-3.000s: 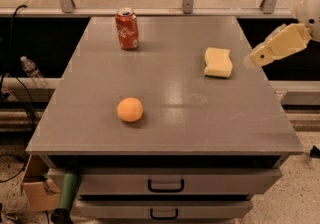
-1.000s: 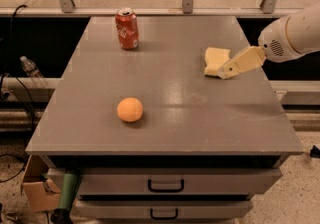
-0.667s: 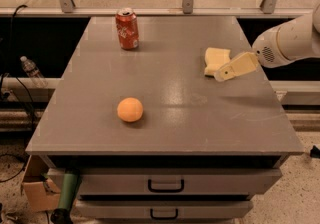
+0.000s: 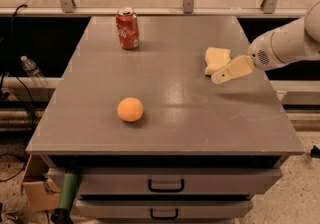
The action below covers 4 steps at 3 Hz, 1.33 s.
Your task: Move sponge near orange
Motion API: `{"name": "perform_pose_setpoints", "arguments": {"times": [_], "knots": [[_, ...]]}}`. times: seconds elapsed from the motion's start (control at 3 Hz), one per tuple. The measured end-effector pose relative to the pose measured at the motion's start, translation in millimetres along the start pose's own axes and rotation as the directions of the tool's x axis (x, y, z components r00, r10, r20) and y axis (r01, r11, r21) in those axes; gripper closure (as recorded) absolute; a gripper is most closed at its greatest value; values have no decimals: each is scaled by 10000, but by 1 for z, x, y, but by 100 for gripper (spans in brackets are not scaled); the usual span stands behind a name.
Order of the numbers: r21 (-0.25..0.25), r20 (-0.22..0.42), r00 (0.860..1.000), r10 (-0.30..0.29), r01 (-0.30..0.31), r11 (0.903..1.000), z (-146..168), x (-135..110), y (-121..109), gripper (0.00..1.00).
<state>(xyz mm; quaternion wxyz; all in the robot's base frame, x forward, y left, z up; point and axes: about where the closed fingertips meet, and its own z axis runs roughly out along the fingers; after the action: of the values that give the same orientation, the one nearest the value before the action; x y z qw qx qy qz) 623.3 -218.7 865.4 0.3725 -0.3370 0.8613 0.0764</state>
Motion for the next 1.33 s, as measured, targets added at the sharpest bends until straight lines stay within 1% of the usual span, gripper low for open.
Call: {"name": "perform_pose_setpoints", "arguments": {"times": [0.33, 0.67, 1.0, 1.33], "knots": [[-153, -208, 9997, 129, -132, 9998, 16, 8, -1, 0], [-187, -233, 9996, 149, -153, 9997, 25, 10, -1, 16], [-232, -149, 9998, 161, -164, 9996, 26, 8, 0, 48], [-326, -67, 9999, 136, -138, 9994, 23, 5, 3, 71]]}}
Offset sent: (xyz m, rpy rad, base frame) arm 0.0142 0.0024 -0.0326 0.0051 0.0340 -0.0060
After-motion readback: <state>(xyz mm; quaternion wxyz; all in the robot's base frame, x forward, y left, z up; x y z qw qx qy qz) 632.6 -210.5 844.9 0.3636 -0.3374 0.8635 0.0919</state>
